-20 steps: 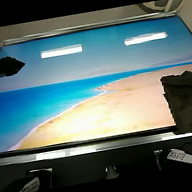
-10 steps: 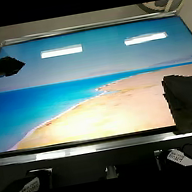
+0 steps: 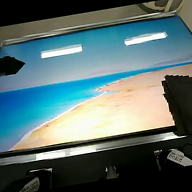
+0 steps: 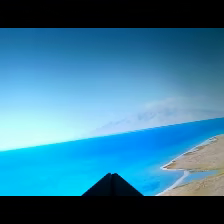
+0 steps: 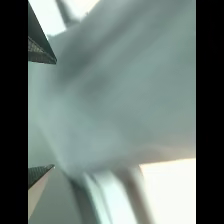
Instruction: Fold the shirts.
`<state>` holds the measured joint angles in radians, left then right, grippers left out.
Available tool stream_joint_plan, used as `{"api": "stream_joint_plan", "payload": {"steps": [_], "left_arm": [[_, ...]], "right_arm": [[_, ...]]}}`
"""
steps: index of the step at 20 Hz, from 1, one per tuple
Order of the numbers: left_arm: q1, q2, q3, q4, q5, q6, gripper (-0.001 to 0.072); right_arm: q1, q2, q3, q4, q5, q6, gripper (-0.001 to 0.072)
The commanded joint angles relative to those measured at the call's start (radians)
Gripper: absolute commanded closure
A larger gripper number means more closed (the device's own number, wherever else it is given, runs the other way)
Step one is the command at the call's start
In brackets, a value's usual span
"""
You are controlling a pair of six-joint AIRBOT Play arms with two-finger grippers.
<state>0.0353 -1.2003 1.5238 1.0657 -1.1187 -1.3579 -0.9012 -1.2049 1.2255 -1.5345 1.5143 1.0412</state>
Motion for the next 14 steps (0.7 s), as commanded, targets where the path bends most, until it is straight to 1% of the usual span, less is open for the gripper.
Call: {"api": "stream_joint_plan", "payload": {"steps": [1, 2, 3, 4, 5, 6, 7, 8, 9, 10, 11, 12, 13, 14], "left_arm": [[-0.008, 0.0, 0.032, -0.01, 0.021, 0.0, 0.0683], [-0.023, -0.003, 0.058, 0.031, 0.047, -0.001, 0.0683], [-0.051, -0.016, 0.097, 0.153, 0.066, -0.04, 0.0684], [-0.087, -0.042, 0.139, 0.332, 0.063, -0.137, 0.0684], [-0.13, -0.082, 0.18, 0.534, 0.033, -0.245, 0.0684], [-0.161, -0.124, 0.202, 0.666, -0.011, -0.312, 0.0683], [-0.179, -0.164, 0.204, 0.71, -0.055, -0.338, 0.0681], [-0.185, -0.207, 0.204, 0.693, -0.124, -0.363, 0.0615], [-0.191, -0.246, 0.204, 0.665, -0.211, -0.4, 0.0414], [-0.195, -0.289, 0.204, 0.616, -0.327, -0.396, 0.0166], [-0.195, -0.332, 0.197, 0.552, -0.461, -0.326, 0.0097], [-0.196, -0.351, 0.169, 0.529, -0.528, -0.283, 0.0098], [-0.198, -0.338, 0.132, 0.533, -0.521, -0.287, 0.01], [-0.199, -0.305, 0.094, 0.534, -0.461, -0.321, 0.01]], "right_arm": [[0.018, 0.001, 0.309, 0.118, -0.23, -0.047, 0.0014], [0.053, 0.001, 0.407, 0.163, -0.315, -0.057, 0.0018], [0.119, 0.001, 0.492, 0.196, -0.393, -0.07, 0.002], [0.204, 0.001, 0.546, 0.199, -0.437, -0.071, 0.002], [0.316, 0.001, 0.573, 0.185, -0.455, -0.07, 0.002], [0.425, -0.003, 0.57, 0.161, -0.443, -0.068, 0.0022], [0.543, -0.026, 0.566, 0.126, -0.381, -0.05, 0.0031], [0.644, -0.065, 0.557, 0.113, -0.283, -0.024, 0.0034], [0.721, -0.113, 0.547, 0.117, -0.168, -0.013, 0.0034], [0.786, -0.167, 0.542, 0.121, -0.047, -0.013, 0.0034], [0.84, -0.228, 0.542, 0.119, 0.084, -0.002, 0.0035], [0.877, -0.282, 0.542, 0.112, 0.157, 0.037, 0.0042], [0.897, -0.315, 0.542, 0.116, 0.193, 0.06, 0.0068], [0.913, -0.333, 0.542, 0.117, 0.2, 0.082, 0.0092]]}}
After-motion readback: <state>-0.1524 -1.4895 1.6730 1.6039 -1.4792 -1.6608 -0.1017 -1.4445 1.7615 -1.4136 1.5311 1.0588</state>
